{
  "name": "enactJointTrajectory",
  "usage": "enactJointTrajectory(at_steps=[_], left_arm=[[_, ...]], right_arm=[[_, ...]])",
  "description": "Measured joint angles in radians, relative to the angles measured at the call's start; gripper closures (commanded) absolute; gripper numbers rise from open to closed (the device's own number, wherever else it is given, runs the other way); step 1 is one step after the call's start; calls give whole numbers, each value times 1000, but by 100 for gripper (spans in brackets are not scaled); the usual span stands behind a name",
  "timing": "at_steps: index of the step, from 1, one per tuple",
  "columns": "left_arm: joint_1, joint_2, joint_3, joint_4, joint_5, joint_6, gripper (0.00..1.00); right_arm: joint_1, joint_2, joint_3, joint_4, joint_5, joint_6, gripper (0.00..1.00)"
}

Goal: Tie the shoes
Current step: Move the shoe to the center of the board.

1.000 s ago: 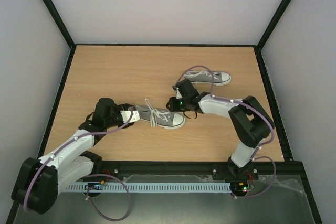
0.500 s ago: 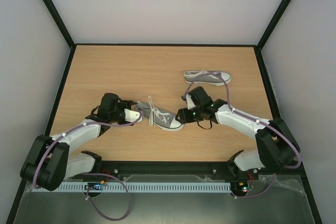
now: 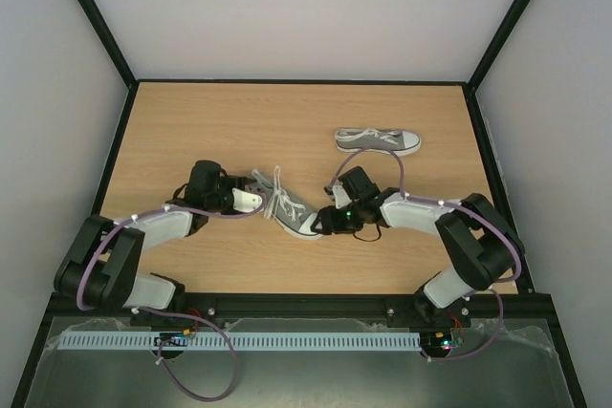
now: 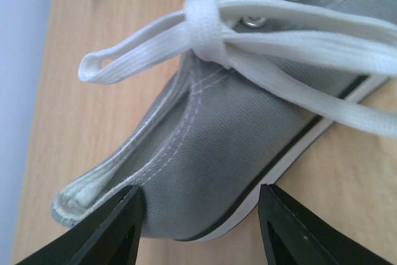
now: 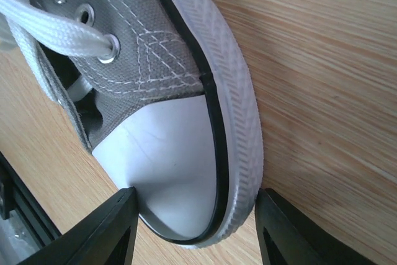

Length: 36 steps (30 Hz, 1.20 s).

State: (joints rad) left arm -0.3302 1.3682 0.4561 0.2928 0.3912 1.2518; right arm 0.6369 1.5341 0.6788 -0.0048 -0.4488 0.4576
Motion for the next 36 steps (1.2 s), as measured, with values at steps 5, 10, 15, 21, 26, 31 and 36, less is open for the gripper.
enactJointTrajectory(at_steps=[5,10,15,21,26,31,36], left_arm=[[34,63,50,71,34,0,48],[105,143,96,87,56,47,37],[182,239,195,73,72,85,31],[214,288,323,20,73,137,23],[248,283,322,-37,91,211,15],[311,248,315,-134,105,275,7],[367,213,369,-257,103,310,4]], right_arm=[[6,69,38,40,-36,40,50],[28,183,161,61,-43,71,50],[51,275,270,116,-34,121,51],[127,351,375,156,-2,164,50],[152,377,418,151,16,185,50],[149,376,441,140,31,177,47],[139,304,447,41,61,90,43]])
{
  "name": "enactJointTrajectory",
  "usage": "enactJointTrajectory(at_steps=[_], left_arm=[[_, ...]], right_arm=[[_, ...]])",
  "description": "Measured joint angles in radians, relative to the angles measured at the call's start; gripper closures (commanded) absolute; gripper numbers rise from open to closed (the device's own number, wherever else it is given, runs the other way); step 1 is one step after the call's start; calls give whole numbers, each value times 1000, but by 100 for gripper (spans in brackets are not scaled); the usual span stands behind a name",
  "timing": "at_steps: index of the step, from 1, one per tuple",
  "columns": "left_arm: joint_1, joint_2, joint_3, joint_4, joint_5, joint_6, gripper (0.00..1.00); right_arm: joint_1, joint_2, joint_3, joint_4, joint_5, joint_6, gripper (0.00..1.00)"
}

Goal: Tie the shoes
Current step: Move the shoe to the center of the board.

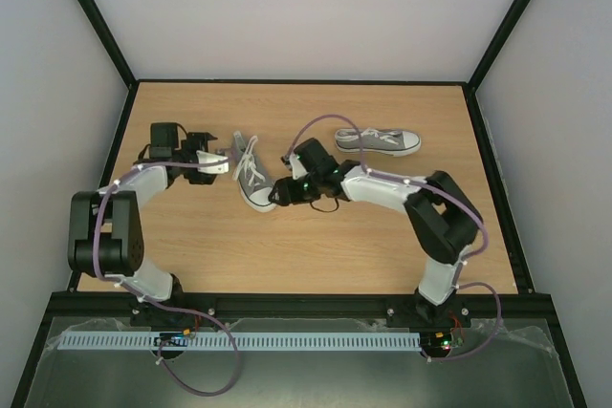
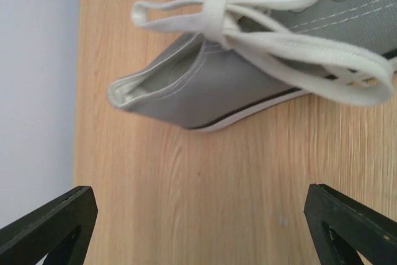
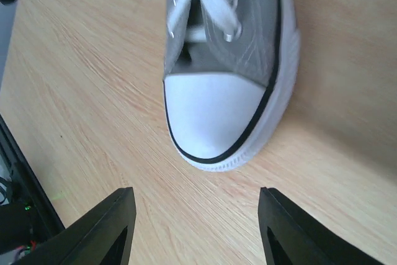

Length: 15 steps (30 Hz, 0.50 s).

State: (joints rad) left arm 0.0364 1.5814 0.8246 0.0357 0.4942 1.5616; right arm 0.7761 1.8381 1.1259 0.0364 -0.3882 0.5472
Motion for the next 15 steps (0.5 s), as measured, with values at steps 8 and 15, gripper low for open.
enactJointTrajectory(at_steps=[8,15], left_arm=[[-40,-103,240,-385,-98,-250,6],[-60,-127,486,-711,-132,-636,11]], right_arm=[[-352,-175,224,-270,117,-251,42],[-730,83,554,-389,228,-367,42]])
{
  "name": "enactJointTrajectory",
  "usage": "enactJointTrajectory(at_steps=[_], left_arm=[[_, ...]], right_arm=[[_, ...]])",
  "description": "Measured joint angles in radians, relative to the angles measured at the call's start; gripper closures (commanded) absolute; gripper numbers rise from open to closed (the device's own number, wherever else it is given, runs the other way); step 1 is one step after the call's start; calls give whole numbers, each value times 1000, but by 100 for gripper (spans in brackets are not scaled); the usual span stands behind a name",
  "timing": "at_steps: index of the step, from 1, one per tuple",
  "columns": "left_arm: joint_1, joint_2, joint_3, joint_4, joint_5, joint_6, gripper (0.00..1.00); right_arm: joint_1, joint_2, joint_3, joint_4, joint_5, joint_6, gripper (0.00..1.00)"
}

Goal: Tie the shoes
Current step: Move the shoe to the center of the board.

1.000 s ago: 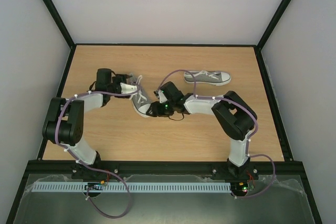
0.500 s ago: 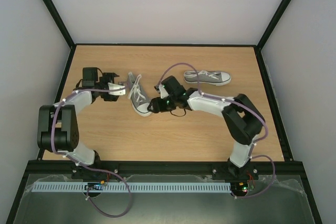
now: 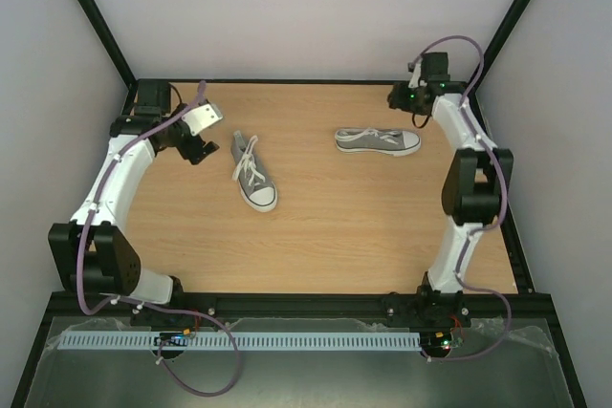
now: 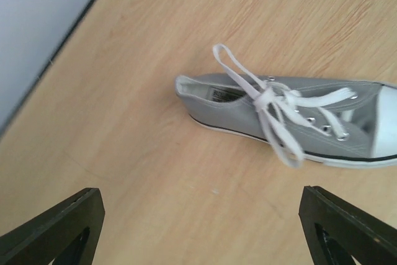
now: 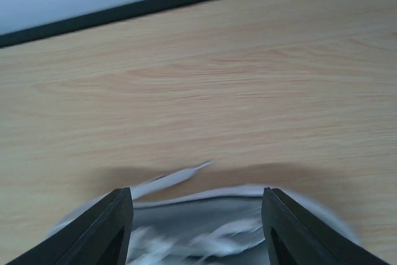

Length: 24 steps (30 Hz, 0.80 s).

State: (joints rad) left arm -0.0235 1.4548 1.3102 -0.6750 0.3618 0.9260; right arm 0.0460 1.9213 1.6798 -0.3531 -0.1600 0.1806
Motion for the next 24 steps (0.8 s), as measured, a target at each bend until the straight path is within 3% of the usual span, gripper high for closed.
enactJointTrajectory(at_steps=[7,10,15,24], left_arm=[[-37,-44,-21,-106,16,-240,12],[-86,-45,-36,-105,34,-299,13],[-177,-27,-41,-81,49,-350,14],[-267,103,-40,47,110,-464,18]], right_arm=[[-100,410,315,-137,27,-55,45],[-95,498,342,-177,-11,-93,46],[-78,468,298,-201,-72,-137,47],[93,200,-133,-148,-135,-174,47]])
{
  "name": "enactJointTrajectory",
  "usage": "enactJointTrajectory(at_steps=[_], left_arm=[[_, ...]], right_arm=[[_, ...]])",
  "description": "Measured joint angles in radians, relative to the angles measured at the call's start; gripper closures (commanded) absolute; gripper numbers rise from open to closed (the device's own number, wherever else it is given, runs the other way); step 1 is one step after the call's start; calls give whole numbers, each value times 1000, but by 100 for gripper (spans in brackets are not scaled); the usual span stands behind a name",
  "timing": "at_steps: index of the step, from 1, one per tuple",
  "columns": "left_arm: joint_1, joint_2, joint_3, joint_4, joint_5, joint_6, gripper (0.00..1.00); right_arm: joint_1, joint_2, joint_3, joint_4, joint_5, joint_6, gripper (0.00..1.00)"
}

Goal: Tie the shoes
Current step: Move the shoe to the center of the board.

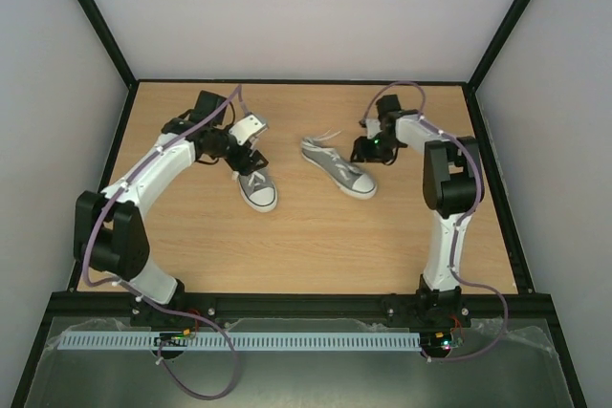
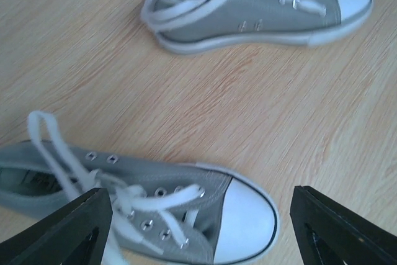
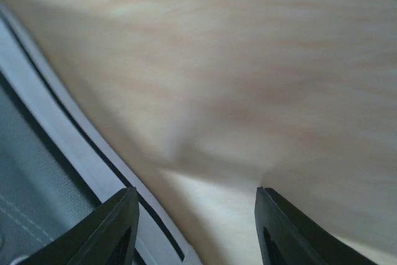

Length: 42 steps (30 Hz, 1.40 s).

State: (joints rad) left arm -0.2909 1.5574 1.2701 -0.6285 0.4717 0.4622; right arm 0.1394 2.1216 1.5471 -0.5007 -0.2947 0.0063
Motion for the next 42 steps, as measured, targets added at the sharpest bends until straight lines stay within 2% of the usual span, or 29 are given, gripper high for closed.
enactJointTrajectory(at_steps=[4,9,12,16,19,21,24,27,30,35,42], left_arm=[[-51,65,0,64,1,-38,22],[-99,143,6,109,-2,-70,40],[-98,161,4,116,-57,-63,45],[-85,147,-36,116,-135,-21,45],[-40,109,-59,66,-95,10,44],[35,73,-59,32,-41,29,42],[158,31,-60,16,0,53,32],[257,19,-90,42,14,68,30],[299,50,-129,66,15,63,28],[307,143,-146,113,31,58,26],[307,200,-197,180,43,87,26]], right_arm=[[81,-41,-76,31,-43,22,48],[111,-66,-116,77,-82,63,48],[123,-124,-173,110,-98,95,48],[151,-216,-241,145,-109,134,48],[164,-276,-258,157,-108,150,48],[163,-307,-229,156,-102,159,48],[163,-308,-116,170,-109,182,48],[176,-300,-23,249,-137,249,47],[239,-238,51,351,-167,341,46],[374,-2,219,470,-177,503,45],[464,275,382,497,-174,695,38]])
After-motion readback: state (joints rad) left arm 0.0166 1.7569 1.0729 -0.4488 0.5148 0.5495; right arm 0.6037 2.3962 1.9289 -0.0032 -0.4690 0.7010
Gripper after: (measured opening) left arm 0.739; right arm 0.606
